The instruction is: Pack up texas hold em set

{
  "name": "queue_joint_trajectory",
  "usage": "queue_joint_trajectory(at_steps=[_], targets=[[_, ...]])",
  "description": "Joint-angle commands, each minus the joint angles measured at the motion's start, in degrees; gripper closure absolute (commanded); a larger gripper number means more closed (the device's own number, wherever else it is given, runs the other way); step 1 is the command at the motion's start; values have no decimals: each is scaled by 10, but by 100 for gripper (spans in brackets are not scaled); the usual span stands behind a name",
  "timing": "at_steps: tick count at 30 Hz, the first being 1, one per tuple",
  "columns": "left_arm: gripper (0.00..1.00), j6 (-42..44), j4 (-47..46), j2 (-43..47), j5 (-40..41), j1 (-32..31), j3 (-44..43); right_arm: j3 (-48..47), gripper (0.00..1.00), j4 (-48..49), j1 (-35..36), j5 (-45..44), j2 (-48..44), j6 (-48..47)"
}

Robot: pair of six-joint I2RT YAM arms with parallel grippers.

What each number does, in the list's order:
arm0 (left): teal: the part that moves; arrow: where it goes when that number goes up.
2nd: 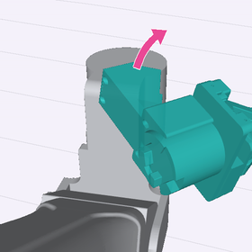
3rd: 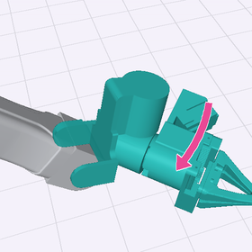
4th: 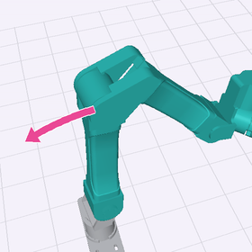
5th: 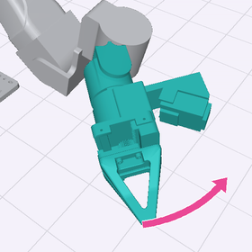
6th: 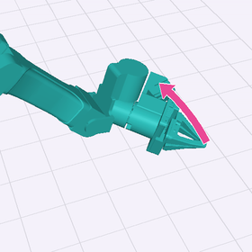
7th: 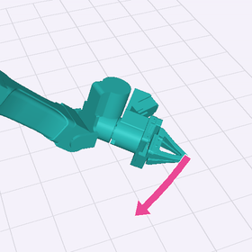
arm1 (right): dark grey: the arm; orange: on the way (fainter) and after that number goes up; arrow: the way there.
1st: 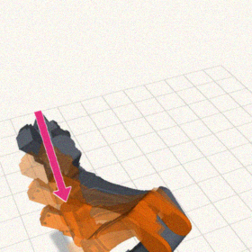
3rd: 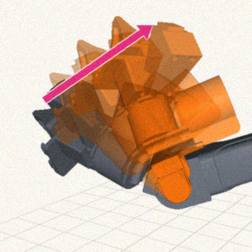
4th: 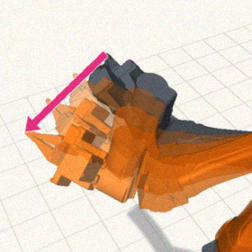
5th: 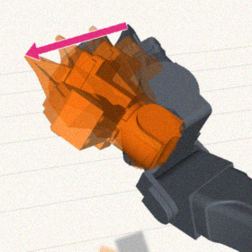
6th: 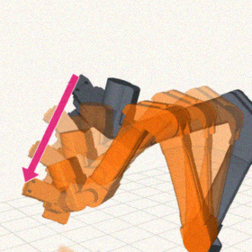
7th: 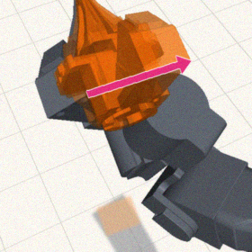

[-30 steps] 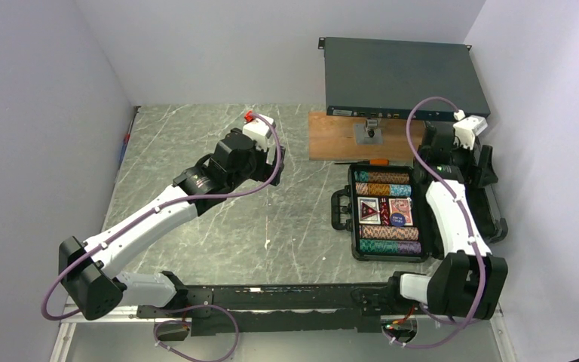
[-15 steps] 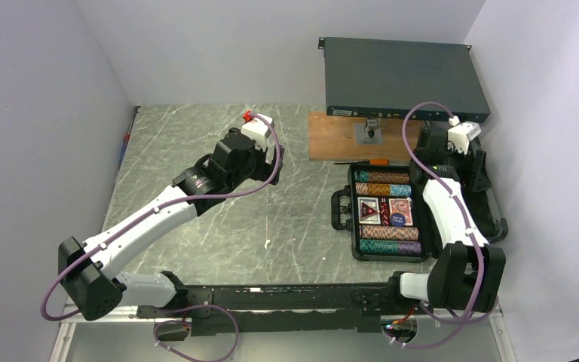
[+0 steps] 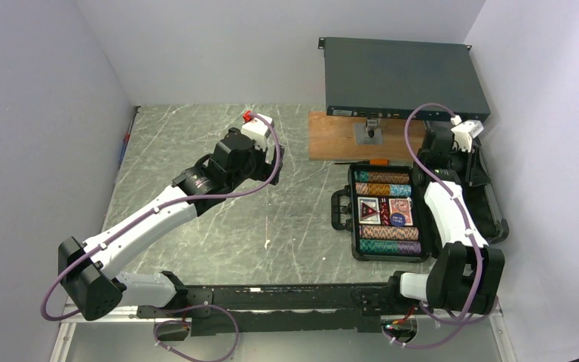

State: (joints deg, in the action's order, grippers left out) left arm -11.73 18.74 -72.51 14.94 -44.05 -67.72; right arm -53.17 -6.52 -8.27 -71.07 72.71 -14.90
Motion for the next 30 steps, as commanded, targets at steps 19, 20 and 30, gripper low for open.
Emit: queue_joint_trajectory(at_steps=[19, 20, 30], targets=[[1, 10, -3, 31, 27, 3, -2, -108, 100, -407, 222, 0, -55, 294], [1, 10, -3, 30, 25, 3, -1, -112, 100, -429, 237, 12, -52, 313], [1, -1, 3, 17, 7, 41, -7, -110, 88, -488, 368, 124, -31, 374]])
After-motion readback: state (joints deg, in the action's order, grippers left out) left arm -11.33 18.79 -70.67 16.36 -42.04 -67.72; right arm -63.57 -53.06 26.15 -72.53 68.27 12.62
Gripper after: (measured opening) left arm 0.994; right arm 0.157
